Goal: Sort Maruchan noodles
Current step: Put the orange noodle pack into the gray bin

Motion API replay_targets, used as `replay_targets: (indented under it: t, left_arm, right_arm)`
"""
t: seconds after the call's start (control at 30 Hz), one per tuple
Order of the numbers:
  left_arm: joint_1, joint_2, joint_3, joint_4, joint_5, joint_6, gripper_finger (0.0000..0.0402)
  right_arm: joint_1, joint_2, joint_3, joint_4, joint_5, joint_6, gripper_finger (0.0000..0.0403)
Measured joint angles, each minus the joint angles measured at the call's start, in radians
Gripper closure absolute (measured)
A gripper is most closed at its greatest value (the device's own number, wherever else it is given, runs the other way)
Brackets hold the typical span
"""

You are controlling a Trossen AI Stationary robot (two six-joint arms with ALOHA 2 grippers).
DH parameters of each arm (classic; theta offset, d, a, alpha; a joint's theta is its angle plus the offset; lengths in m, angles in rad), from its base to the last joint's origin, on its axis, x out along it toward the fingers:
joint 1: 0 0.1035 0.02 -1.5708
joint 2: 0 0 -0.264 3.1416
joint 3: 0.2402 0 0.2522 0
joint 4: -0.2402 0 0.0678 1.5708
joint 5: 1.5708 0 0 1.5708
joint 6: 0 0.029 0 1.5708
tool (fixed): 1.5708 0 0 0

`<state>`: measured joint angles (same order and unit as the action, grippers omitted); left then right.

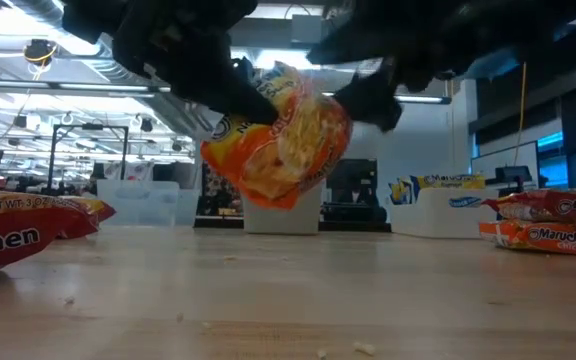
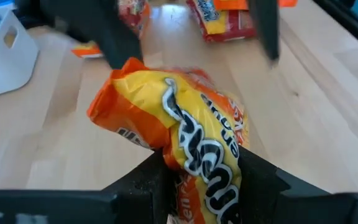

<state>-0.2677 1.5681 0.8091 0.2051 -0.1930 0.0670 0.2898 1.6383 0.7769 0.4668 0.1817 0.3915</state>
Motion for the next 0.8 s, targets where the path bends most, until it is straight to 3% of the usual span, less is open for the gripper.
replay_targets:
  t: [0.13,0.27,0.67,0.8]
  left_arm:
    - [-0.009,0.000,0.017,-0.002,-0.007,0.030,0.0266]
    - [-0.007,0.000,0.015,-0.014,-0.008,0.025,0.0266]
    - [-0.007,0.000,0.015,-0.006,-0.023,0.003,0.0266]
    - [-0.008,0.000,0.018,-0.016,-0.061,-0.038,0.0257]
  right_arm:
    - [-0.043,0.088,0.051,-0.015,-0.094,0.020,0.0058]
    - [-0.057,0.135,0.105,-0.062,-0.134,0.020,0.0082]
    - [-0.055,0.147,0.125,-0.105,-0.121,-0.036,0.0278]
    - [-0.055,0.147,0.125,-0.110,-0.113,-0.059,0.0311]
